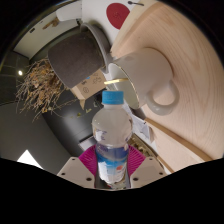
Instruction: Pour water
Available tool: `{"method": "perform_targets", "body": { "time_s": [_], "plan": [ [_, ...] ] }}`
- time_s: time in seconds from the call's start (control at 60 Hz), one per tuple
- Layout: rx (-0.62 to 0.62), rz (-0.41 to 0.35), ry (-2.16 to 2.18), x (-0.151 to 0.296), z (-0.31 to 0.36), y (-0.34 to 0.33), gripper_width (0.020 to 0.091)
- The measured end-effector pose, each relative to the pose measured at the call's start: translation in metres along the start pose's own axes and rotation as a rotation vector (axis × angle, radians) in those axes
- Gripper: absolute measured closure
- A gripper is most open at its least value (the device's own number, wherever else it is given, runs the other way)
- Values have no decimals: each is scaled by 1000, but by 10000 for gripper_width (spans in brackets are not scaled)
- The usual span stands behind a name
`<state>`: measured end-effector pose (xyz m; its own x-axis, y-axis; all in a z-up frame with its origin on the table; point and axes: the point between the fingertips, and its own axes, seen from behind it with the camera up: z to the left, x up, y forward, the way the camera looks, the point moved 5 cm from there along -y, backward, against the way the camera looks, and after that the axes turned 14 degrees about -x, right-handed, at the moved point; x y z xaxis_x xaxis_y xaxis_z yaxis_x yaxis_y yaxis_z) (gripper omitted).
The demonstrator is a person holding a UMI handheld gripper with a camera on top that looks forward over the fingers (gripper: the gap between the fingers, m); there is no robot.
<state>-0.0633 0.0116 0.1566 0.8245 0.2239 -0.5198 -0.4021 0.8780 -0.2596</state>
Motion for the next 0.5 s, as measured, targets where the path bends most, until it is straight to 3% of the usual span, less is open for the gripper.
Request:
{"method": "perform_targets", "body": {
  "time_s": [0.183,0.3,0.35,0.5],
  "plan": [
    [-42,-9,-177,-7,17,-11,760],
    [-68,-58,-506,-16,47,-21,758],
    [-60,-105,-677,-14,68,-34,756],
    [-57,-346,-1197,6,137,-63,757]
  ]
}}
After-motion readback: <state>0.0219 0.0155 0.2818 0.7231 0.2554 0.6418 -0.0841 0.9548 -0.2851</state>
